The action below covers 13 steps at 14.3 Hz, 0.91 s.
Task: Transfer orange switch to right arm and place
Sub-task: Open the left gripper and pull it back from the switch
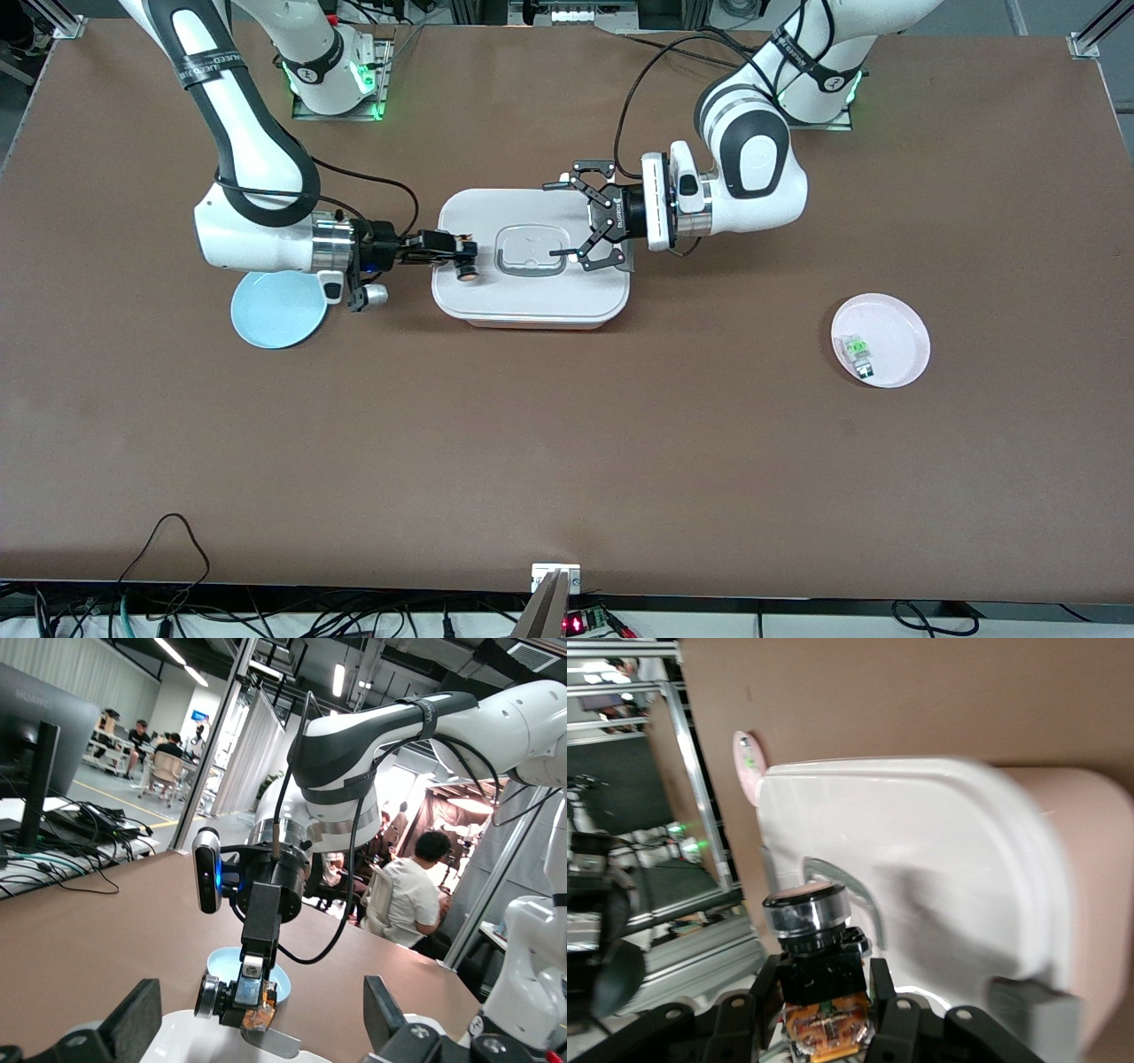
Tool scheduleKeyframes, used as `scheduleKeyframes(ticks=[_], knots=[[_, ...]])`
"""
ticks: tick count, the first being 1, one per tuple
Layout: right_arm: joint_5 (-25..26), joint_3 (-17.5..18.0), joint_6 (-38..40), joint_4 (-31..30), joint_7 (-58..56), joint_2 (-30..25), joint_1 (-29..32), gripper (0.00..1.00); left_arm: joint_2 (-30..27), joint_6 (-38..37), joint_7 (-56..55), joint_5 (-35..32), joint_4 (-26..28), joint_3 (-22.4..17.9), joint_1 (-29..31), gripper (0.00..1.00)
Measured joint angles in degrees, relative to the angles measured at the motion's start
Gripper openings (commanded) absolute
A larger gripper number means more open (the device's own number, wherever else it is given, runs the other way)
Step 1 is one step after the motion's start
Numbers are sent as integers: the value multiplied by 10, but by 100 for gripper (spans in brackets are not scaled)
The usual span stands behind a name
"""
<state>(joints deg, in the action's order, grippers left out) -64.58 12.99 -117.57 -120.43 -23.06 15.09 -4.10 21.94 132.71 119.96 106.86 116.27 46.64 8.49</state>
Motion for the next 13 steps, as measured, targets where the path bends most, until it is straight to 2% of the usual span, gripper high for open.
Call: scheduleKeyframes(ticks=[3, 5, 9, 11, 13], knots=[[102, -12, 8, 18, 1, -4, 17, 24, -4, -6, -134, -179, -40, -1, 32, 100], [160, -17, 18, 34, 2, -6, 30, 24, -5, -42, -233, -297, -69, -1, 59, 100], [233, -38, 48, 63, 2, -10, 41, 24, -5, -116, -416, -485, -110, -2, 85, 100], [292, -43, 54, 80, 2, -14, 50, 24, -5, -150, -499, -578, -120, -3, 97, 100], [372, -44, 54, 92, 1, -16, 59, 24, -5, -175, -571, -626, -121, -4, 113, 100]])
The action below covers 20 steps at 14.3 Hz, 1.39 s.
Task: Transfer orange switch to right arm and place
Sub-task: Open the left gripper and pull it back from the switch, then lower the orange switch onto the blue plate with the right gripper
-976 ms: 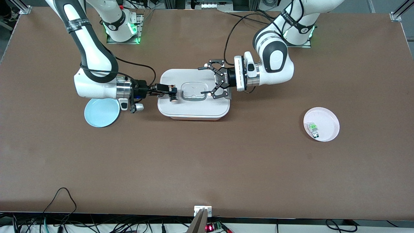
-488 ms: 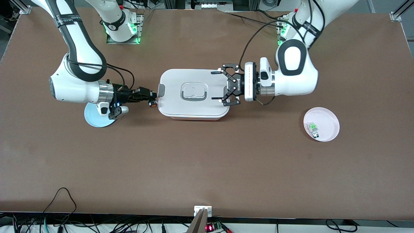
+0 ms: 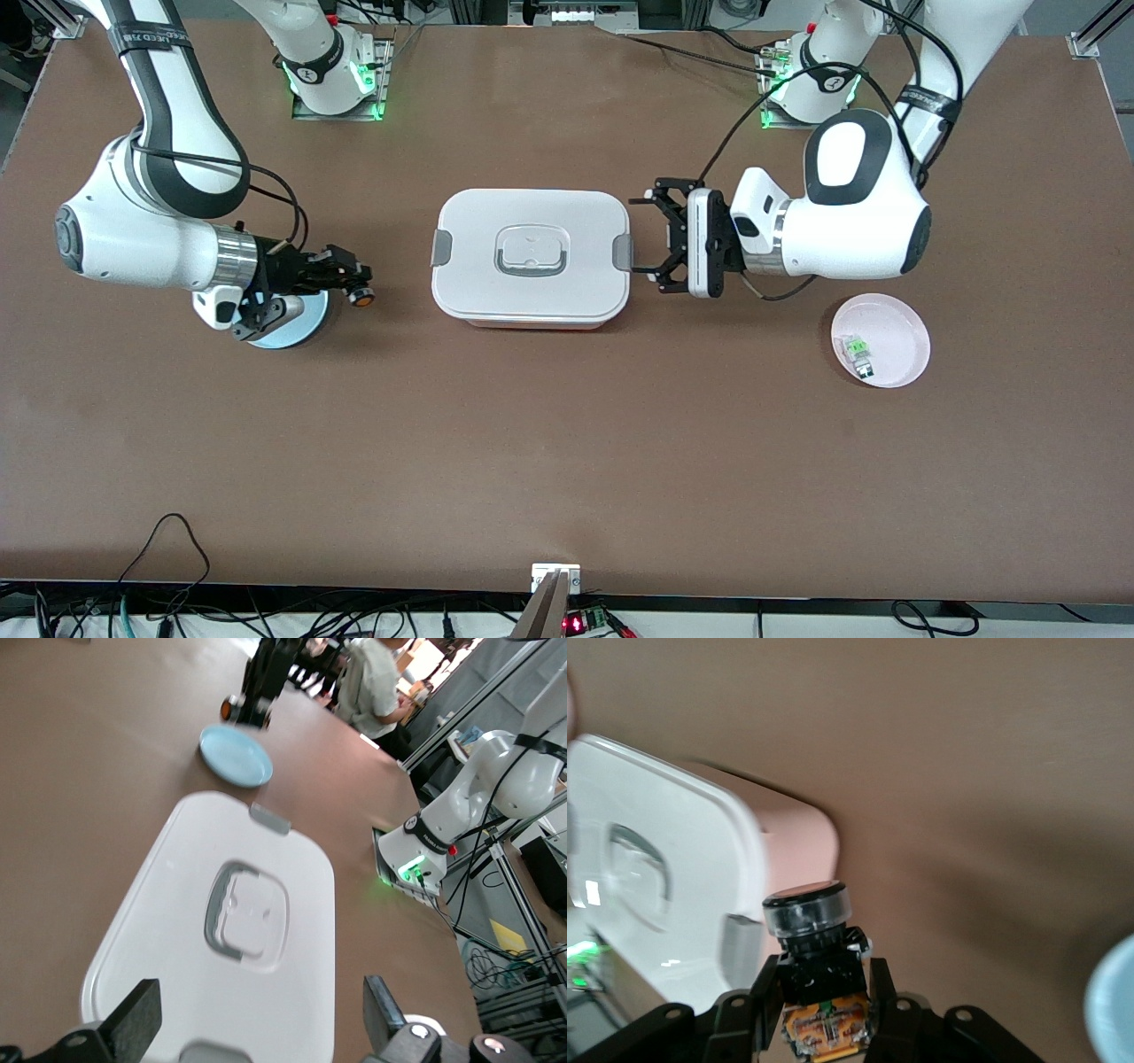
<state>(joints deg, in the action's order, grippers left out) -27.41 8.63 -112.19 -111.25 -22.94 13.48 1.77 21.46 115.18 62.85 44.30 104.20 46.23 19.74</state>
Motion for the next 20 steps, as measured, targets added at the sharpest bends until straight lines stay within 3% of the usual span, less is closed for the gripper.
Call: scheduleKeyframes(ticks=[3, 6, 8, 12, 17, 18, 20], knots=[[123, 0, 0, 3, -34, -4, 7, 24, 0, -60, -121, -98, -19, -8, 21, 100], [243, -1, -1, 3, -109, -5, 16, 24, 1, -161, -227, -225, -81, -24, 34, 100], [290, -1, -8, 3, -181, -5, 25, 24, 3, -229, -274, -304, -126, -32, 36, 100], [309, -2, -44, -14, -313, -4, 51, 24, 4, -379, -365, -493, -228, -29, 34, 100], [323, -2, -140, -76, -429, -2, 75, 24, 0, -436, -436, -590, -287, -27, 17, 100], [331, -2, -157, -89, -439, -1, 78, 24, -5, -436, -453, -596, -300, -40, 3, 100], [340, -2, -191, -122, -450, -1, 81, 24, -29, -427, -501, -590, -314, -108, -42, 100]])
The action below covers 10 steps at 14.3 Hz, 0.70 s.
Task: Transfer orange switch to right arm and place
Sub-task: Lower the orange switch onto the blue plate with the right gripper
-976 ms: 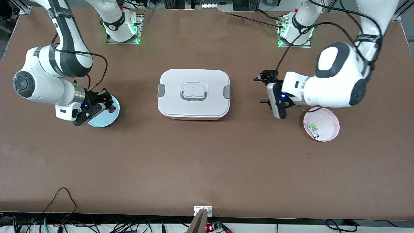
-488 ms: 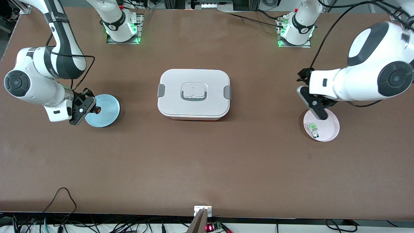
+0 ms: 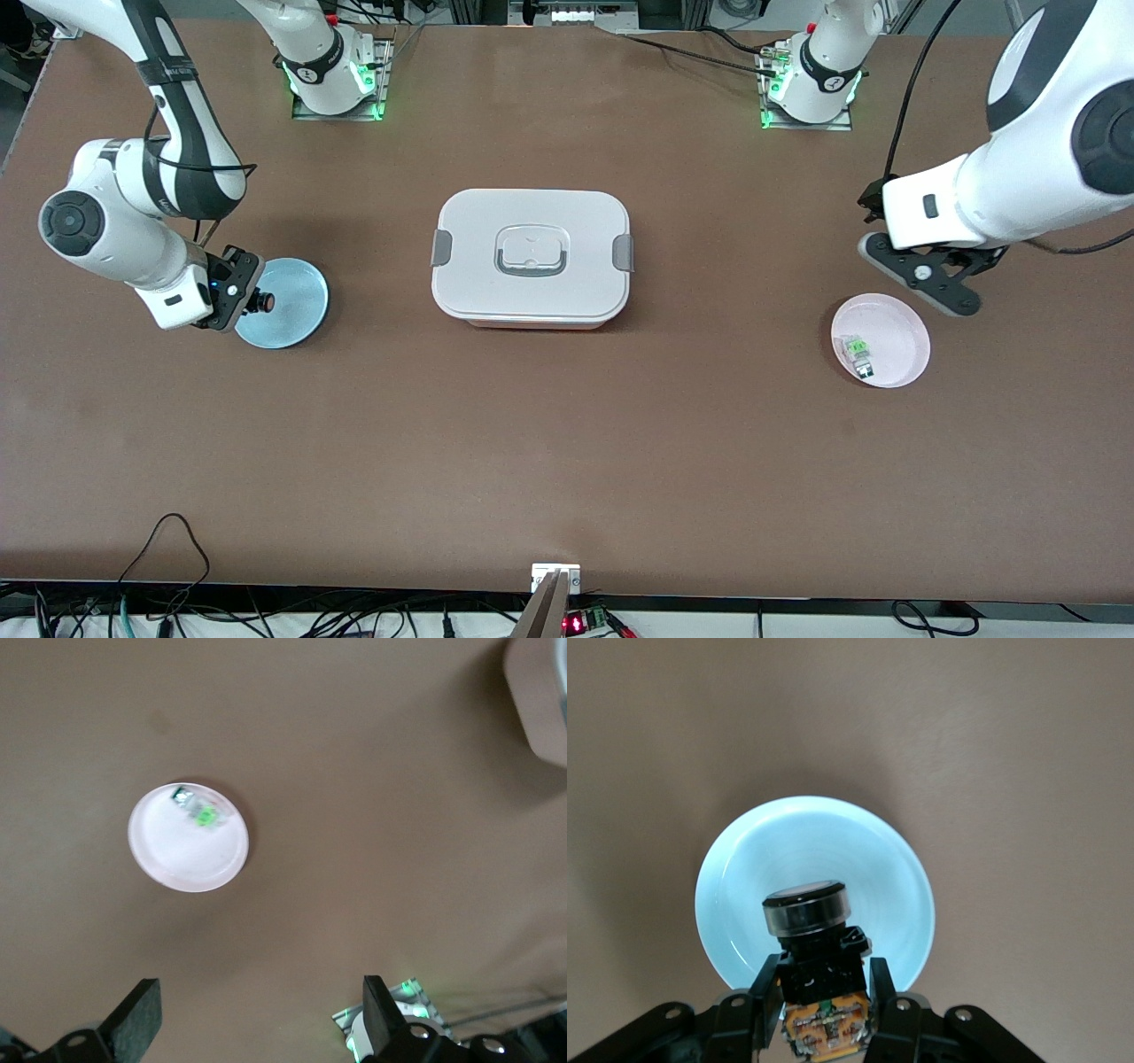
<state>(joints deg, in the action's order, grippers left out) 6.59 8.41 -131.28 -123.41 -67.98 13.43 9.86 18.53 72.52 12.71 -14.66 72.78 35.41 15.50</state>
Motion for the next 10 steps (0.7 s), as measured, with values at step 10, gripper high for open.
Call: scheduleKeyframes(ticks=[10], knots=[[3, 0, -111, -86, -69, 17, 22, 24, -189, 172, -60, 143, 215, -357, -144, 100]])
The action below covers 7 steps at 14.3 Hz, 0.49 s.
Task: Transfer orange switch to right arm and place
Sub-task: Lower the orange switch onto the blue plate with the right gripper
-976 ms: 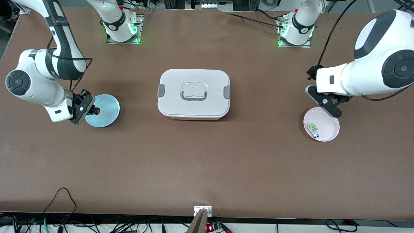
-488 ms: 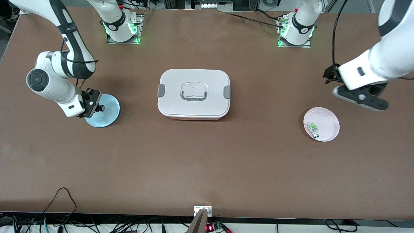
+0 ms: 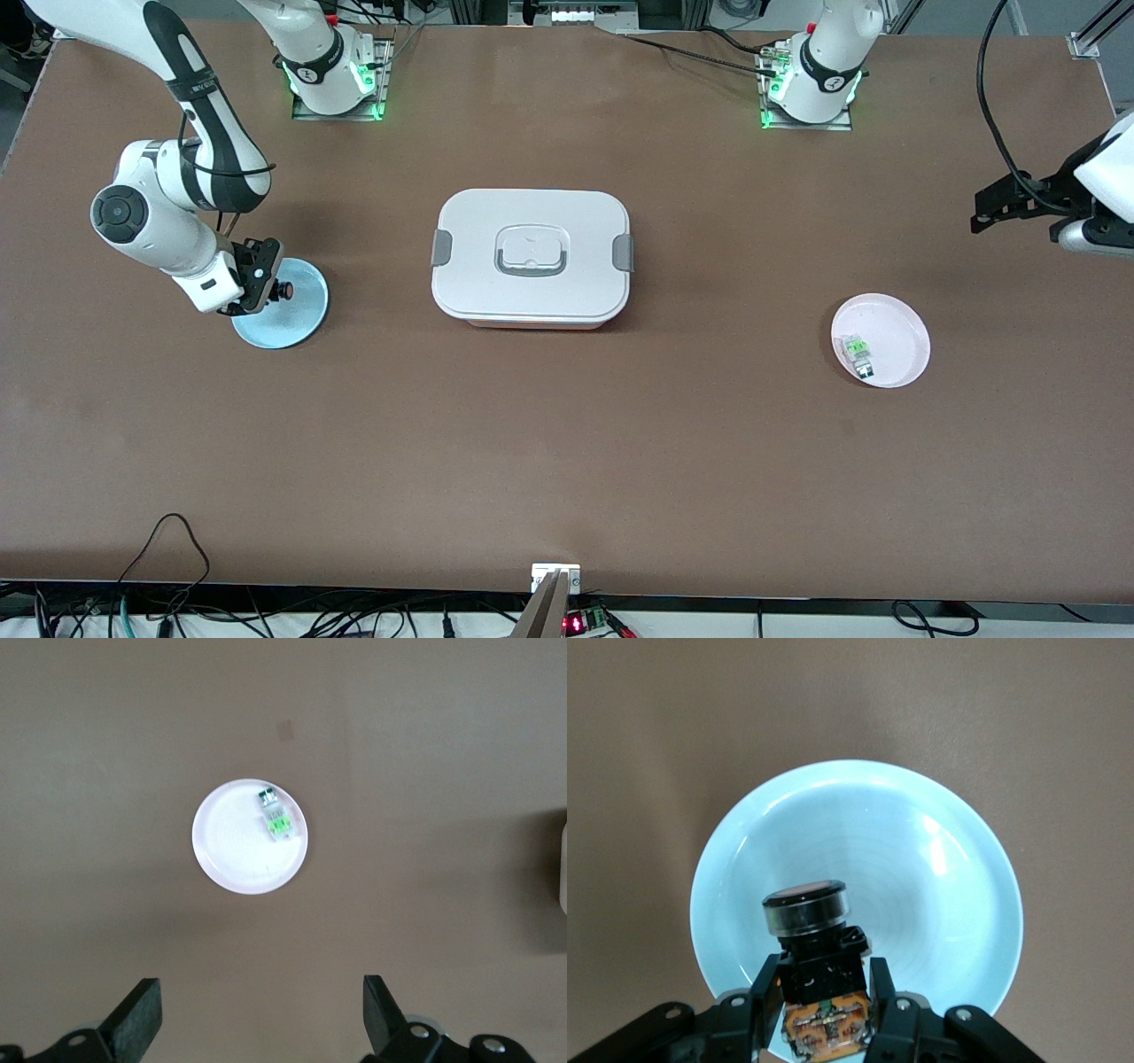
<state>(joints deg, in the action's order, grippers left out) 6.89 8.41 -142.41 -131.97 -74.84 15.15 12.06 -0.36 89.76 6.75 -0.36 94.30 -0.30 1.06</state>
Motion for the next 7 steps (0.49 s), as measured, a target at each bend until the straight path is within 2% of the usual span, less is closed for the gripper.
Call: scheduleKeyframes(ticks=[4, 7], knots=[[0, 0, -46, -1, -3, 28, 3, 24, -1, -5, -20, -23, -2, 26, -12, 100], [0, 1, -62, -1, -3, 41, 3, 24, -1, -8, -21, -24, -3, 30, -13, 100]])
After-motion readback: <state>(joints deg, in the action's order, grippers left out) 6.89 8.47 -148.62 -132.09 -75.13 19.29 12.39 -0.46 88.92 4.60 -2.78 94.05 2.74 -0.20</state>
